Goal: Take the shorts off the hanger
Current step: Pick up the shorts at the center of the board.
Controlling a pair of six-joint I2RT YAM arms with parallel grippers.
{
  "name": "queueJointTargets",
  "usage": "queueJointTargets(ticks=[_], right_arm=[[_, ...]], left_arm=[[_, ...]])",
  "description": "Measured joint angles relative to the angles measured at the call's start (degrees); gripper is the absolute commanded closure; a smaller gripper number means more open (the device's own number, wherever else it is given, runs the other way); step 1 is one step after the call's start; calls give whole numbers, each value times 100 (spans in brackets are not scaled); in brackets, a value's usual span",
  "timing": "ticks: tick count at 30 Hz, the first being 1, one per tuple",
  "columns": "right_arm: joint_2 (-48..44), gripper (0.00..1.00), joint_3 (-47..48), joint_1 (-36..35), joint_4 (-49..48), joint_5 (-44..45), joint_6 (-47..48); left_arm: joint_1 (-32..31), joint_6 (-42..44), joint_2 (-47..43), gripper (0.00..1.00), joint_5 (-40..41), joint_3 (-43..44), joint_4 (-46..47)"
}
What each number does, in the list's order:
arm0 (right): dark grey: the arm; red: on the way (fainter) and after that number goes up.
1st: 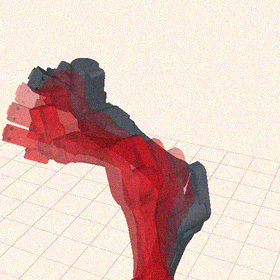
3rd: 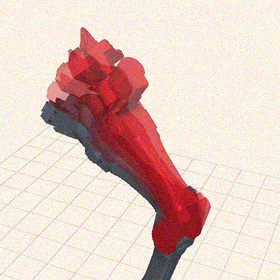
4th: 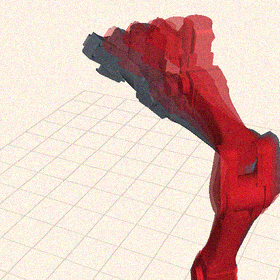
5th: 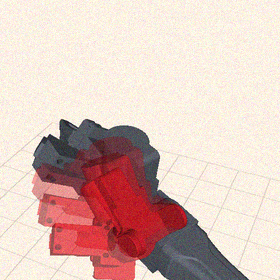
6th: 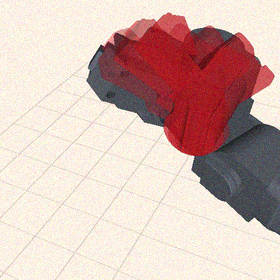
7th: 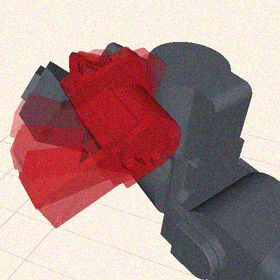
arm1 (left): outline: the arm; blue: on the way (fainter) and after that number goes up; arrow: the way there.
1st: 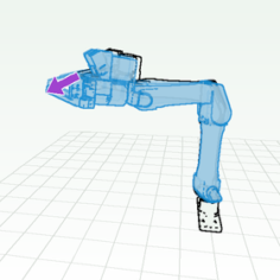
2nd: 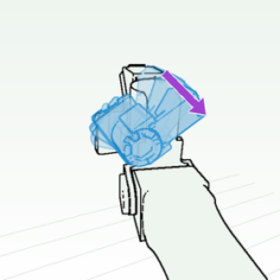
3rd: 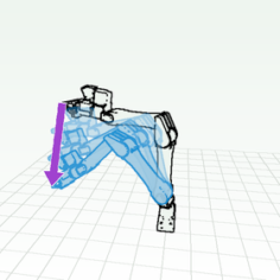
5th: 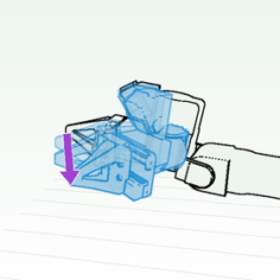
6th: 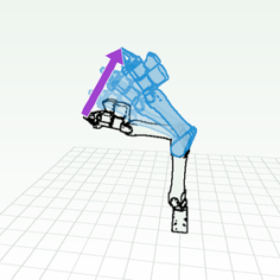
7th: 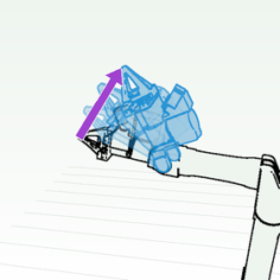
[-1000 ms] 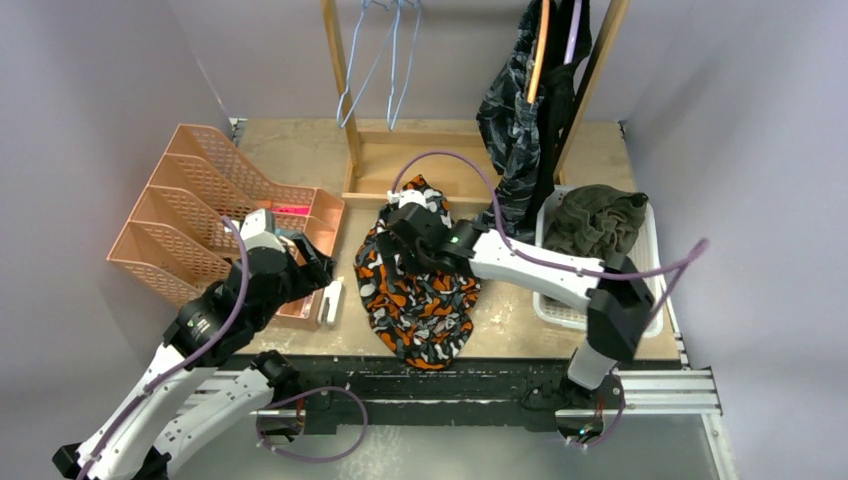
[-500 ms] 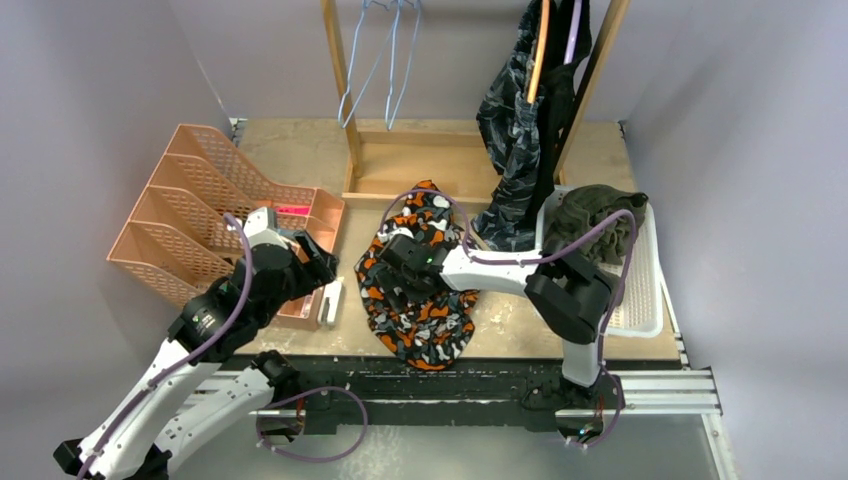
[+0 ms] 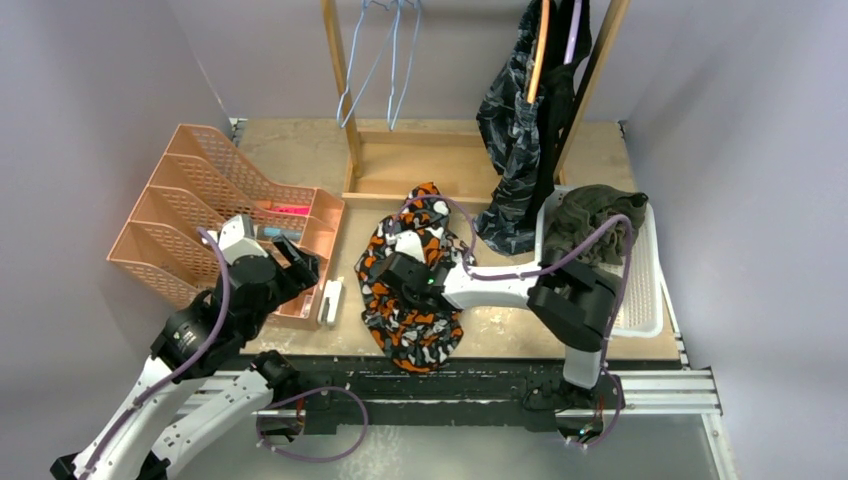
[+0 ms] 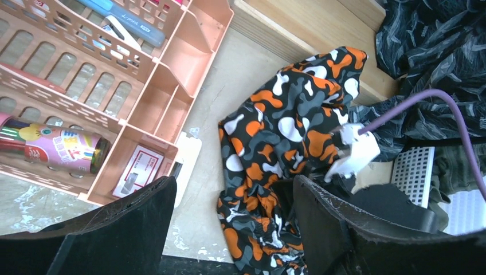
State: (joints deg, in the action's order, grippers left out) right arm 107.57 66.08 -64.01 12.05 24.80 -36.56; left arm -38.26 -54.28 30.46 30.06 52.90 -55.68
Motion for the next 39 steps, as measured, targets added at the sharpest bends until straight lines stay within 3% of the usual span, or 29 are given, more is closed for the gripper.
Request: queueJointTargets(ticks=[2,3,4,16,21,25,30,31,32,33,39], right_arm=[[-245,82,-262,-9,-72,74,-186],[-426,98,-446,-15,-68,98,-260],[-621,100,-608,-31,-11,116,-319],[-2830,100,-761,-50,826,625,-437],[-3204,86,-787,-48,704,149,-4],[-2942,73,-815,-52,481,-446,238],[-2146,35,-815,-61,450,-957,310],[-2013,26,-815,-61,461,-1051,323],[-1908,8,-815,-61,470,-1134,323],[-1827,1,-813,-63,476,-1209,321],[-1681,1,-772,-122,472,-1635,470]], left_arm=[[0,-46,-39,26,46,0,-48],[0,-74,-55,26,50,0,-72],[0,-94,-70,26,57,0,-87],[0,-234,-186,27,37,-87,-72],[0,-236,-160,27,-2,-127,-59],[0,-236,-136,27,-33,-127,-48],[0,-238,-85,27,-94,-127,9],[0,-238,-74,27,-103,-127,24],[0,-238,-68,27,-109,-127,33],[0,-238,-66,27,-114,-127,35],[0,-234,-66,27,-111,-127,33]])
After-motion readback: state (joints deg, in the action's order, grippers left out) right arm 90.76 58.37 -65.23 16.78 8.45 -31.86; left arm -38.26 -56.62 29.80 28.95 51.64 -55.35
